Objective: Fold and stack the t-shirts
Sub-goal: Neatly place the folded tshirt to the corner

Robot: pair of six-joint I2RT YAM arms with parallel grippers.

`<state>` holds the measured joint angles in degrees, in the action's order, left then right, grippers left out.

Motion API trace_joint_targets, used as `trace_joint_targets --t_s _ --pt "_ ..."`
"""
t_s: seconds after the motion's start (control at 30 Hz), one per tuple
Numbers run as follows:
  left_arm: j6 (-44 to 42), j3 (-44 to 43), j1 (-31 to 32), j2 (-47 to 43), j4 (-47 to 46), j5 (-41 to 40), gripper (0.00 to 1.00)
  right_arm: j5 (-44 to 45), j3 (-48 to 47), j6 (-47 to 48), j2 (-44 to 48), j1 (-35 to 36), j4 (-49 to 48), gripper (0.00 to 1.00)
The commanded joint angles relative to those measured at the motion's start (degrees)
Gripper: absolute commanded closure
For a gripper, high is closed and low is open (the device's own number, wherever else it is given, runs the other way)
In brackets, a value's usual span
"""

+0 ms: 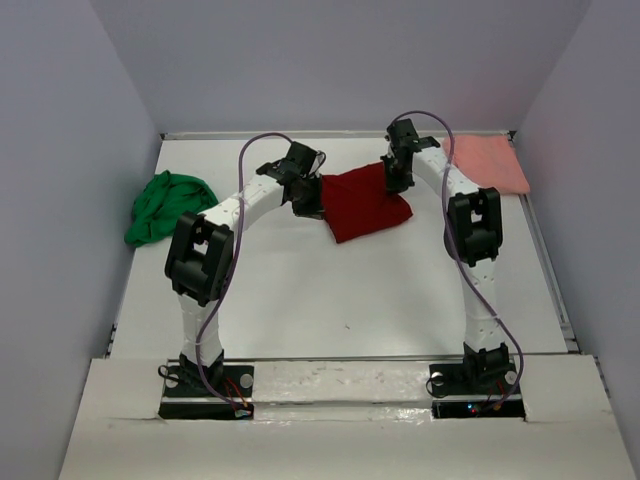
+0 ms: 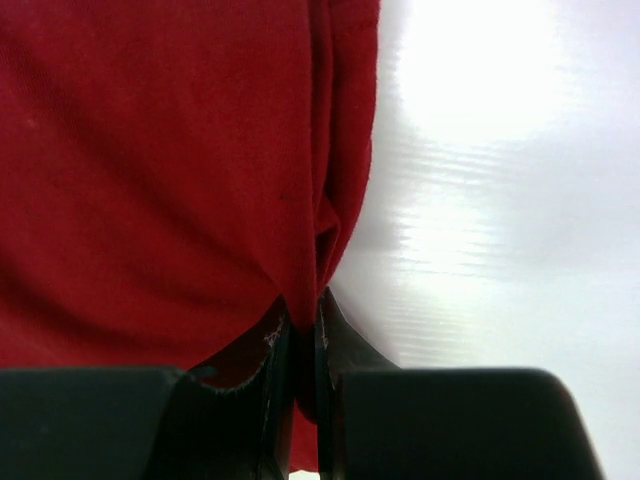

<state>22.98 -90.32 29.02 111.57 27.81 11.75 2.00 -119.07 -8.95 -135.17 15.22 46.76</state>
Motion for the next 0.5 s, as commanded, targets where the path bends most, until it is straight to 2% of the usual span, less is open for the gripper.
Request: trace_joint_targets --t_s 0.0,0.13,0.47 --pt "-1.0 0.6 -0.2 -4.2 -0.4 1.0 1.0 6.3 -7.1 2.5 -0.2 -0.2 1.6 1.0" --pt "-0.9 1.5 -0.2 -4.3 -0.7 1.5 1.0 8.9 -12.6 3.1 -1.3 -0.2 3.4 1.0" --pt "-0.5 3.0 -0.2 -4.2 -1.8 2.9 1.0 14.2 -16.2 4.4 -2.3 0.3 3.0 1.0"
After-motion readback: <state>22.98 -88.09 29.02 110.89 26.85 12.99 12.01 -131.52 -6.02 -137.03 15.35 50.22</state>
